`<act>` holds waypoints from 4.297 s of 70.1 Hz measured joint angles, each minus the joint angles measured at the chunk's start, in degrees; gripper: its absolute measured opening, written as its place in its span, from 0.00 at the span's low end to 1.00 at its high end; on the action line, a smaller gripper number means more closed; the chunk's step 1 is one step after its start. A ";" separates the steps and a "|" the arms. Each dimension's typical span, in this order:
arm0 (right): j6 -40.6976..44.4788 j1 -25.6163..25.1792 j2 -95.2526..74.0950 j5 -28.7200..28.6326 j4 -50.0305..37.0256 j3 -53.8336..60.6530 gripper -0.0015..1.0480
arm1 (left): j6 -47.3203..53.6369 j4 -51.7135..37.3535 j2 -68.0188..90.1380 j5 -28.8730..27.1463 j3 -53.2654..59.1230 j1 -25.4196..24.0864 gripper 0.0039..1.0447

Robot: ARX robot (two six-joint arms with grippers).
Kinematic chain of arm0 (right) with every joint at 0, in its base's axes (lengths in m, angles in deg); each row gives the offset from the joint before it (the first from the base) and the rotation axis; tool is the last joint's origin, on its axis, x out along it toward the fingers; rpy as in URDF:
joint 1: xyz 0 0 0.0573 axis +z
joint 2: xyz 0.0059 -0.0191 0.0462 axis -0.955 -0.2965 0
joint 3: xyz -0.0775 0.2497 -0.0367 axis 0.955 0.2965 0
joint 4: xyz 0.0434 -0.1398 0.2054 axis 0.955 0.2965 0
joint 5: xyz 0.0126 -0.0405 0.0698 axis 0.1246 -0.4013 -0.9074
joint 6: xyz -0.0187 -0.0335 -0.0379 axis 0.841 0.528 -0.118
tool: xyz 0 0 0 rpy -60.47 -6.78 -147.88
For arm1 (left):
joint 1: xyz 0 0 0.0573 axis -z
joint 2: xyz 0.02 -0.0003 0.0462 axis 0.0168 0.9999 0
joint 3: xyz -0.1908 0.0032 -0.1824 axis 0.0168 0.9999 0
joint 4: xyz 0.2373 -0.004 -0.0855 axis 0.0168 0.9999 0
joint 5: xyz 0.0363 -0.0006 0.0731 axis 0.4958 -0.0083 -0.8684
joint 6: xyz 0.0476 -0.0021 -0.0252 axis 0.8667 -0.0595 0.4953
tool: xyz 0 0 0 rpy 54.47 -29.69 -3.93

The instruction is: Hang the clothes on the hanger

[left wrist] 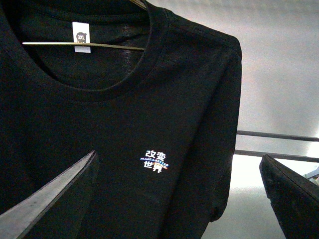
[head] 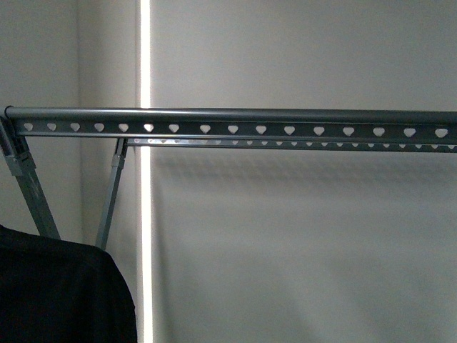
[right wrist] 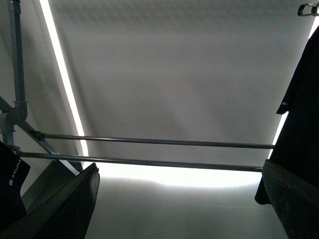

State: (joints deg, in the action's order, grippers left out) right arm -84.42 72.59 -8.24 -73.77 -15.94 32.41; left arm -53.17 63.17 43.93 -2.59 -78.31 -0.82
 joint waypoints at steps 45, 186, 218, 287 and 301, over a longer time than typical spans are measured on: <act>-0.02 0.00 0.00 0.00 0.00 0.00 0.93 | -8.44 -1.11 16.13 -2.21 -10.80 11.85 0.94; -0.02 0.00 0.00 0.00 0.00 0.00 0.93 | -83.89 46.14 91.82 -40.87 -72.32 17.92 0.05; -0.02 0.00 0.00 0.00 0.00 0.00 0.93 | -75.76 33.81 86.84 -40.02 -67.63 19.78 0.05; -0.02 0.00 0.00 -0.02 0.00 0.00 0.93 | -21.40 -12.46 78.42 -6.29 -55.04 23.58 0.05; -0.02 0.00 0.00 0.00 0.00 0.00 0.93 | -4.74 -9.18 72.52 18.47 -52.48 21.73 0.05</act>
State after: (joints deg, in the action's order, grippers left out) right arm -84.44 72.59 -8.24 -73.77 -15.94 32.41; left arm -57.91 53.99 116.45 15.88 -130.79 20.91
